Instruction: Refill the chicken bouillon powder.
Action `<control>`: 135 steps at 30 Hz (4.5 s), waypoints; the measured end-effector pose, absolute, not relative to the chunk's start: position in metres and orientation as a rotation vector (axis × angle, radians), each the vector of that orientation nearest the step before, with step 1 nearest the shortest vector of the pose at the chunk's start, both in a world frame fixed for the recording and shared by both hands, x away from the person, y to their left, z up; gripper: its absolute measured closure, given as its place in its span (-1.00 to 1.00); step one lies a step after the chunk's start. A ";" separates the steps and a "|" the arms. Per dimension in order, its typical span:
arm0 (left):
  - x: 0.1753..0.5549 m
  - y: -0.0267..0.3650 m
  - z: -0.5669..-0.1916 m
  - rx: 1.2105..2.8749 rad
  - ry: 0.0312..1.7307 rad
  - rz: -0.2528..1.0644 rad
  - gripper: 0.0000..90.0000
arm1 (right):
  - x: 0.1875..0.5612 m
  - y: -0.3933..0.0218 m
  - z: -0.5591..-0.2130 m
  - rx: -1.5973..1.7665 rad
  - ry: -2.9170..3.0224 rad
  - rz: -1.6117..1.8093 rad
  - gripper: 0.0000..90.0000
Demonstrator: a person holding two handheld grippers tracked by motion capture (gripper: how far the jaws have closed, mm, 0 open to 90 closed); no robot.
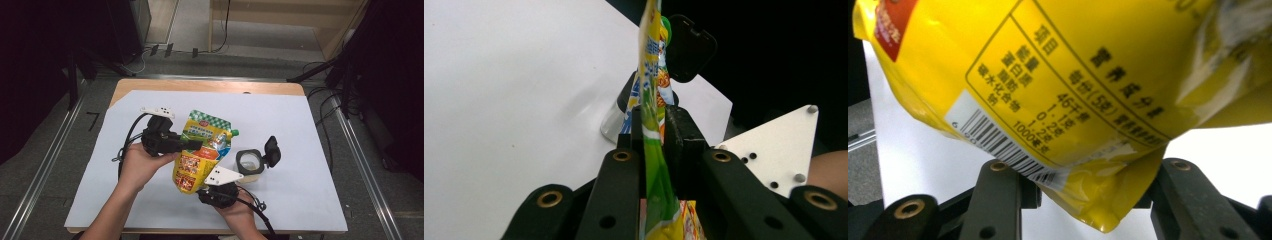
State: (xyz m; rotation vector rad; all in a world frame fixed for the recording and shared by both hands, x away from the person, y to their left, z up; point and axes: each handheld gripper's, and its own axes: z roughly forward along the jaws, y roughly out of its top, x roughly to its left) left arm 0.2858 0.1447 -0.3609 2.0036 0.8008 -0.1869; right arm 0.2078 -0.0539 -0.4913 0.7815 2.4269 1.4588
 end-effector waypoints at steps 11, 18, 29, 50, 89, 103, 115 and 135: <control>0.280 0.126 -0.366 2.075 0.760 -0.153 0.79 | 0.200 -0.049 -0.484 0.750 2.464 1.495 0.33; 0.278 0.121 -0.368 2.090 0.739 -0.145 0.74 | 0.198 -0.049 -0.479 0.754 2.484 1.514 0.33; 0.279 0.113 -0.371 2.114 0.742 -0.161 0.71 | 0.194 -0.049 -0.476 0.777 2.504 1.546 0.33; 0.287 0.093 -0.376 2.129 0.790 -0.265 0.65 | 0.190 -0.054 -0.472 0.829 2.511 1.577 0.32; 0.311 0.066 -0.367 2.197 0.964 -0.380 0.64 | 0.196 -0.057 -0.460 0.821 2.492 1.607 0.26; 0.308 0.065 -0.365 2.179 0.933 -0.362 0.42 | 0.198 -0.061 -0.457 0.913 2.449 1.701 0.32; 0.304 0.063 -0.361 2.216 0.926 -0.305 0.61 | 0.198 -0.062 -0.455 0.921 2.468 1.703 0.29; 0.303 0.060 -0.356 2.175 0.912 -0.315 0.61 | 0.195 -0.056 -0.454 0.837 2.482 1.594 0.37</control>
